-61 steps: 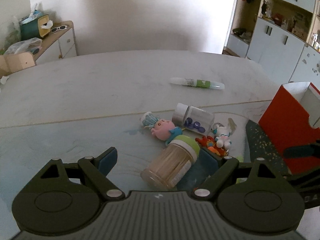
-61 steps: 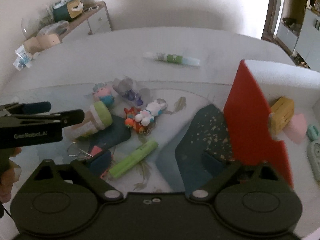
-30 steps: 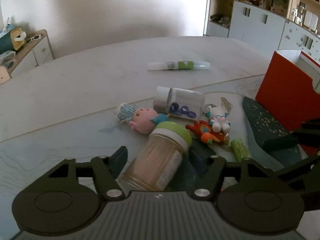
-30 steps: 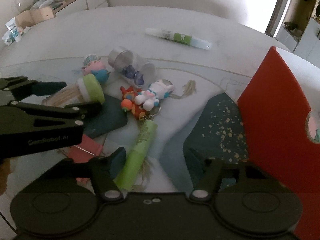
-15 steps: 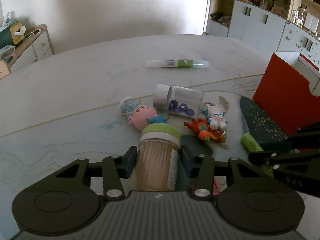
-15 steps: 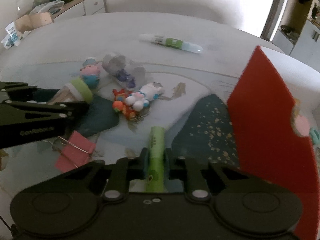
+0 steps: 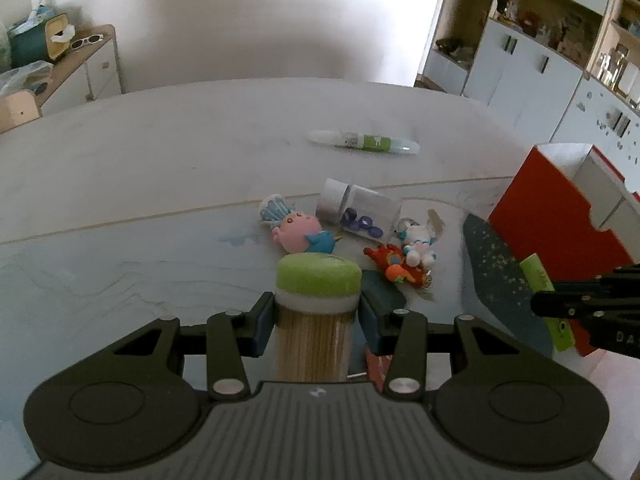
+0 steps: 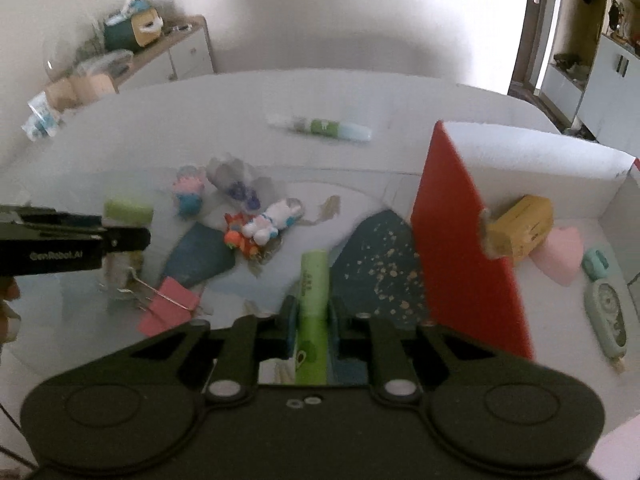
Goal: Organize rigid objects
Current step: 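Carry the toothpick jar and highlighter into the red box with both tools, then open both tools to release the jar and highlighter in the box, then move both tools back toward the pink binder clip and white bunny keychain, then grasp the pink binder clip with the left tool while the right tool grasps the white bunny keychain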
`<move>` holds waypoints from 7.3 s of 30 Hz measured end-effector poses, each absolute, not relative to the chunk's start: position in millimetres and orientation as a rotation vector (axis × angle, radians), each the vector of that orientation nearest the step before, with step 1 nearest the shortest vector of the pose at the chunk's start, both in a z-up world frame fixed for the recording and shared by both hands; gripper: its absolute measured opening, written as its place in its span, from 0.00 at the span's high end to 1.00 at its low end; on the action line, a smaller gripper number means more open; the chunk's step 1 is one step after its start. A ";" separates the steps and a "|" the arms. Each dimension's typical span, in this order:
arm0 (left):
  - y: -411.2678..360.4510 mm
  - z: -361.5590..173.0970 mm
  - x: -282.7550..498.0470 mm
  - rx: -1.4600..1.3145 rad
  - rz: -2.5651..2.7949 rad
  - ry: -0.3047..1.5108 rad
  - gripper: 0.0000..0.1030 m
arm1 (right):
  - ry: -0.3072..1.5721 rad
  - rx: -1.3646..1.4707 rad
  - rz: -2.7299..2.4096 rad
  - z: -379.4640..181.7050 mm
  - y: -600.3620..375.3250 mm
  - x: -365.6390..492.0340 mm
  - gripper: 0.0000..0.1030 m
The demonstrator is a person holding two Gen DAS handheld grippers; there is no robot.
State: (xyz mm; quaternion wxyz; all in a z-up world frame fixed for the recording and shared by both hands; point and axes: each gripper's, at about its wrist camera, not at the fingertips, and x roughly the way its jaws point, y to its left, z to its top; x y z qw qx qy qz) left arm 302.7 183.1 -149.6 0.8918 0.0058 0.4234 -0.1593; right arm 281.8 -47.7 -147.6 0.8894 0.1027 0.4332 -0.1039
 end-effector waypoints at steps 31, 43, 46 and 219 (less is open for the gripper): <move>31.0 -40.0 241.4 0.004 -0.456 0.764 0.57 | 0.737 0.258 -0.113 -64.2 -169.7 189.6 0.85; -70.9 -38.5 239.8 0.043 -0.530 0.803 0.58 | 0.751 0.246 -0.206 -81.1 -247.6 161.1 0.85; -94.1 -45.0 243.1 0.068 -0.535 0.826 0.57 | 0.763 0.237 -0.231 -87.6 -264.6 160.8 0.85; 118.6 -184.3 219.2 0.205 -0.345 0.720 0.20 | 1.018 0.186 -0.115 -148.3 -54.0 384.5 0.19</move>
